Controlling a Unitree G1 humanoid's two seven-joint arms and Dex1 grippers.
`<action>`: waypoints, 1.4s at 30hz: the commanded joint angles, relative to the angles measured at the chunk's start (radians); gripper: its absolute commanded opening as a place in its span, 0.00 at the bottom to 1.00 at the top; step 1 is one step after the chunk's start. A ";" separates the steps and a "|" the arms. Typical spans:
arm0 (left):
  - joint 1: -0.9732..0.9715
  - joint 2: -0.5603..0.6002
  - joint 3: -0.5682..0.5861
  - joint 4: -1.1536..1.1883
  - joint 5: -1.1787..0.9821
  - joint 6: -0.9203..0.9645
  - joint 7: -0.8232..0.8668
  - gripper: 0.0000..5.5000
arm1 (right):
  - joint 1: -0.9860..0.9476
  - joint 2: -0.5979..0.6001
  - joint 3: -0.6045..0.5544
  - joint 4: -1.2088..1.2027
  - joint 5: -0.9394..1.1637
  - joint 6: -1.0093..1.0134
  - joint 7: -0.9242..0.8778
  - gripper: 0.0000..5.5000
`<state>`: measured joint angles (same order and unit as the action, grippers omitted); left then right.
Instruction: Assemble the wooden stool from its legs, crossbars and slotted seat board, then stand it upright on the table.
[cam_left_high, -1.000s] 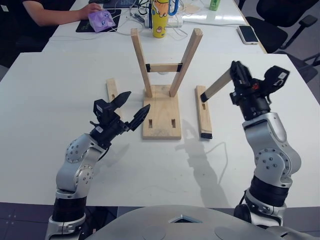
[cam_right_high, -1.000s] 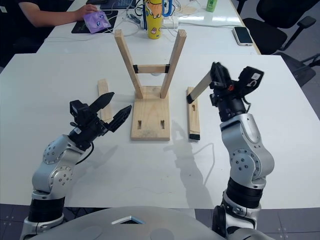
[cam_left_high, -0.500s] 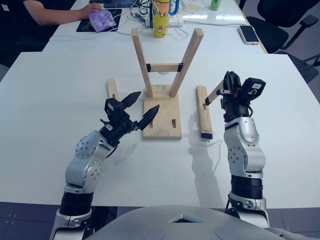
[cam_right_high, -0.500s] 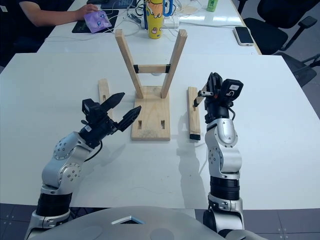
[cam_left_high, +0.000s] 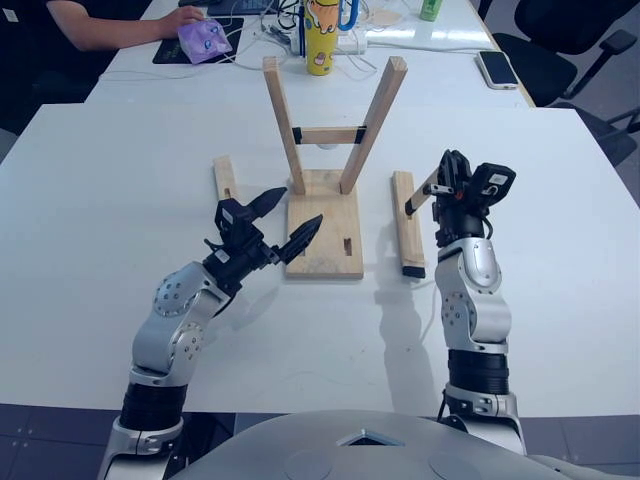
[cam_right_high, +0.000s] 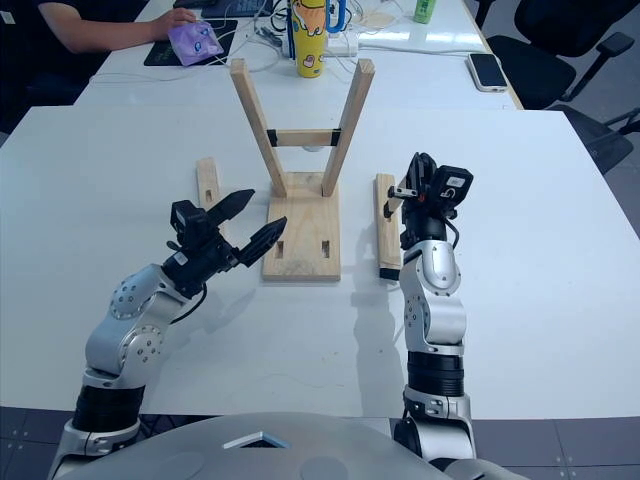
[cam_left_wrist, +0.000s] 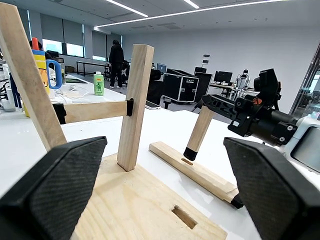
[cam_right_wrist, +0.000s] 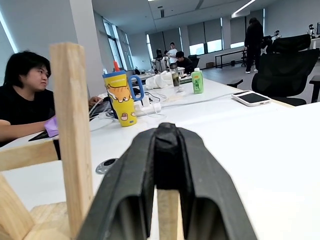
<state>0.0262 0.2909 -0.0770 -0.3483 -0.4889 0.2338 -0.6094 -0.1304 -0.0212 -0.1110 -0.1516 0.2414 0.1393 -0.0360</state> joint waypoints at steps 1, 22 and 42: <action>-0.016 0.009 0.000 0.005 0.009 0.009 -0.005 0.79 | -0.010 0.003 -0.013 0.018 -0.016 -0.010 -0.007 0.08; -0.018 0.008 0.006 0.012 0.014 0.006 0.000 0.79 | -0.005 0.003 0.020 0.132 -0.081 -0.009 0.006 0.08; -0.013 0.001 0.011 0.036 0.024 -0.012 0.003 0.79 | 0.024 -0.021 0.058 0.132 -0.126 -0.017 0.058 0.08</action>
<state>0.0118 0.2920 -0.0671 -0.3205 -0.4808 0.2283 -0.6111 -0.1332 -0.0432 -0.0529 -0.0479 0.1036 0.0862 0.0064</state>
